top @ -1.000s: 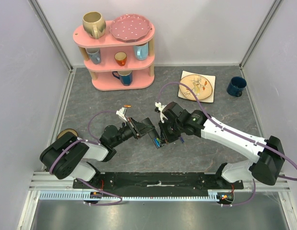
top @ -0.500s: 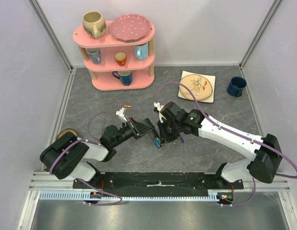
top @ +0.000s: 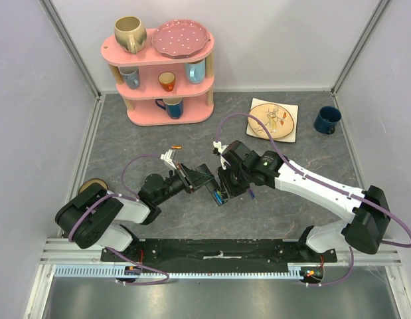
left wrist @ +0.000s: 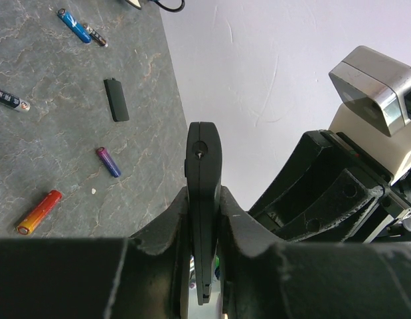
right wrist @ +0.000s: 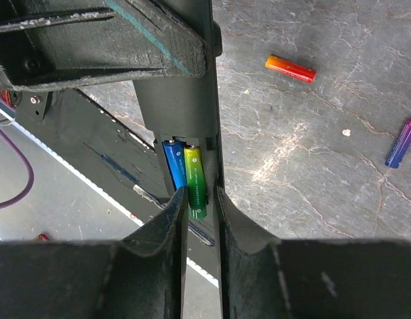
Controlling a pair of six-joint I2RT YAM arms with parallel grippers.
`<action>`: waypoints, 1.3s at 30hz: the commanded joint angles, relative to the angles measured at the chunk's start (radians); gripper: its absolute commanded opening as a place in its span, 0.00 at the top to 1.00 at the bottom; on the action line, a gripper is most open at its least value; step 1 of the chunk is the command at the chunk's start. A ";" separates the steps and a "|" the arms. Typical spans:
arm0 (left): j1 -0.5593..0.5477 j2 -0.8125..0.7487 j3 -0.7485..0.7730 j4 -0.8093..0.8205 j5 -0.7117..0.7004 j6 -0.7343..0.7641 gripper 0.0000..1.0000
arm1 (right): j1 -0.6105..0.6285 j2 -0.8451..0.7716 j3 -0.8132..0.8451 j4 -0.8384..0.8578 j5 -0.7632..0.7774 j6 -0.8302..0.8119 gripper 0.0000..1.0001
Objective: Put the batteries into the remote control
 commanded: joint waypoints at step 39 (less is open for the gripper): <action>-0.014 0.019 0.005 0.397 0.047 -0.023 0.98 | -0.003 -0.134 0.099 0.040 0.125 -0.010 0.57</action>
